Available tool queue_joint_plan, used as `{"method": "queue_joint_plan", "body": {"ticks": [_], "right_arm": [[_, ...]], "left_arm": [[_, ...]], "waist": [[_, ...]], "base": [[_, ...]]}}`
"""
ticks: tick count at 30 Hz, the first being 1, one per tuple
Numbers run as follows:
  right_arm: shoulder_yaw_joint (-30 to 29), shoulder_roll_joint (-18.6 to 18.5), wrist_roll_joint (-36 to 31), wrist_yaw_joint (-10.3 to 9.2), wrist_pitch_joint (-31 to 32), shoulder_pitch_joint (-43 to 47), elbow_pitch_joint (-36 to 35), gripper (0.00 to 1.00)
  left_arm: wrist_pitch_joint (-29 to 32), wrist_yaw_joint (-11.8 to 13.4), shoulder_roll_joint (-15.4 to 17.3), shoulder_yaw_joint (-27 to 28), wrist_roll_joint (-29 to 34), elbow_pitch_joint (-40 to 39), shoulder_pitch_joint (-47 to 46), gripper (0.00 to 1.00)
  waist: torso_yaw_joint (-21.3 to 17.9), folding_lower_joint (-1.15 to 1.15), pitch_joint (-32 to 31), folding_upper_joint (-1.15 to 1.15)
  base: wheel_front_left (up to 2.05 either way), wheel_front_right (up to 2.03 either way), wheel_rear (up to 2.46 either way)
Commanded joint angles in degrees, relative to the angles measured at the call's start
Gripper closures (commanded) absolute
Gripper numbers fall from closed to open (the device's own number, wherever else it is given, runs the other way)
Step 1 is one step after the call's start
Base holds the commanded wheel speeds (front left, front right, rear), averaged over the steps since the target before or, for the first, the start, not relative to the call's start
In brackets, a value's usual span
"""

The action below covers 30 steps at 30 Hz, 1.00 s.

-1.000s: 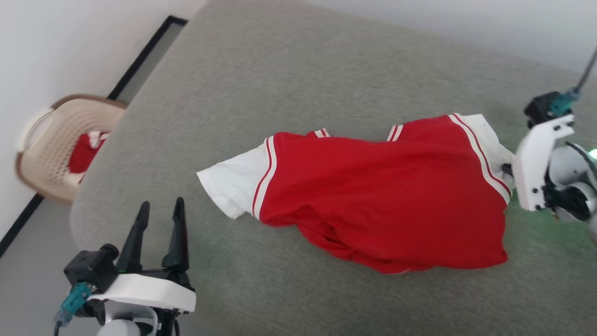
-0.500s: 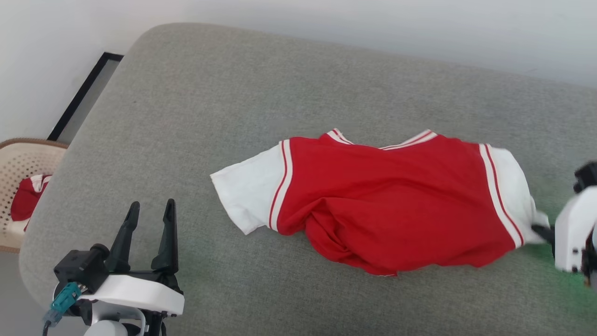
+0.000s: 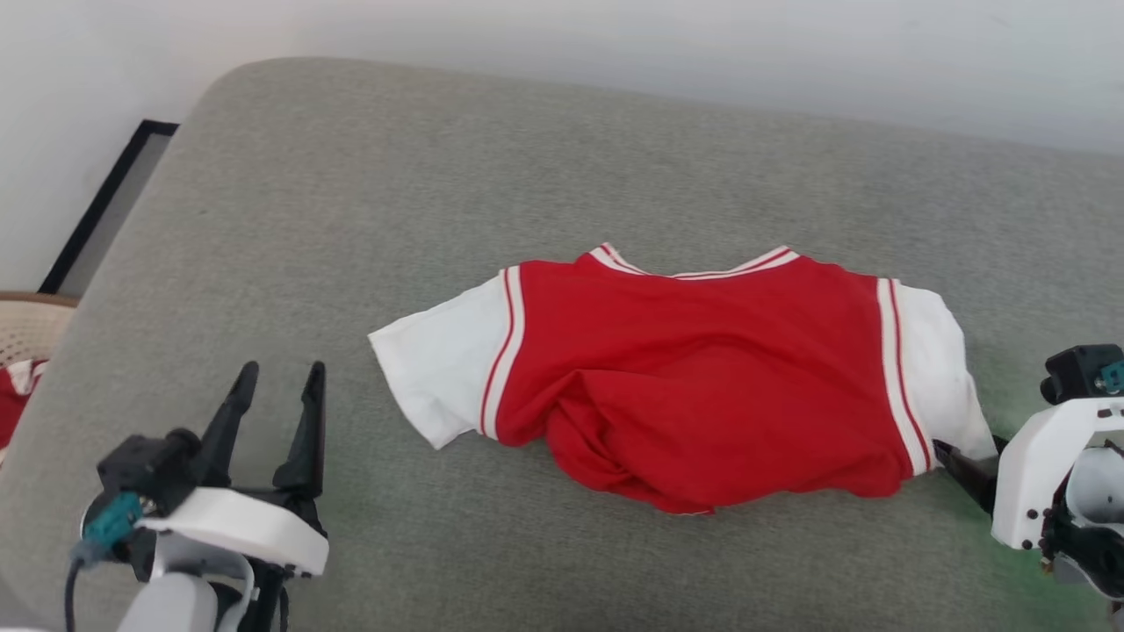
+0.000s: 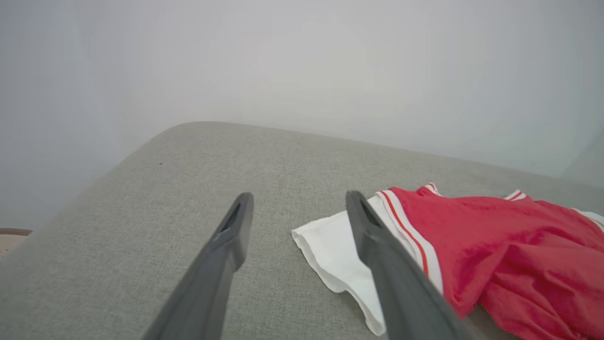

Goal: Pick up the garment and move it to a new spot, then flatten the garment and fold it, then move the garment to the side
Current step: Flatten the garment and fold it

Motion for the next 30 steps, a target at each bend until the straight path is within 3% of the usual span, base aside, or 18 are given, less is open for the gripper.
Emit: {"method": "queue_joint_plan", "body": {"ticks": [1,15,24,30], "right_arm": [[-1.1,0.5,-0.9,-0.30,0.7,1.8,-0.9,0.00],[-9.6,9.3,-11.1,-0.18,-5.4,7.1,-21.9,0.00],[-9.4,12.6,-15.2,-0.17,-14.3,8.7,-27.0,0.00],[-8.8,13.5,-15.7,-0.17,-15.8,9.3,-27.6,0.00]], "left_arm": [[0.7,-0.2,0.7,-0.4,-0.8,0.2,-1.1,0.00],[14.1,-0.2,11.1,-10.5,-6.8,3.9,-10.7,0.00],[27.8,-0.2,16.4,-15.7,-12.3,11.7,-17.6,0.00],[37.1,-0.1,16.8,-17.0,-15.6,17.9,-21.3,0.00]], "waist": [[-0.8,0.00,-0.1,0.00],[-7.0,0.00,1.0,0.00],[-10.4,0.00,2.4,0.00],[-11.6,0.00,3.4,0.00]], "base": [[0.00,0.00,0.00],[0.00,0.00,0.00],[0.00,0.00,0.00],[0.00,0.00,0.00]]}}
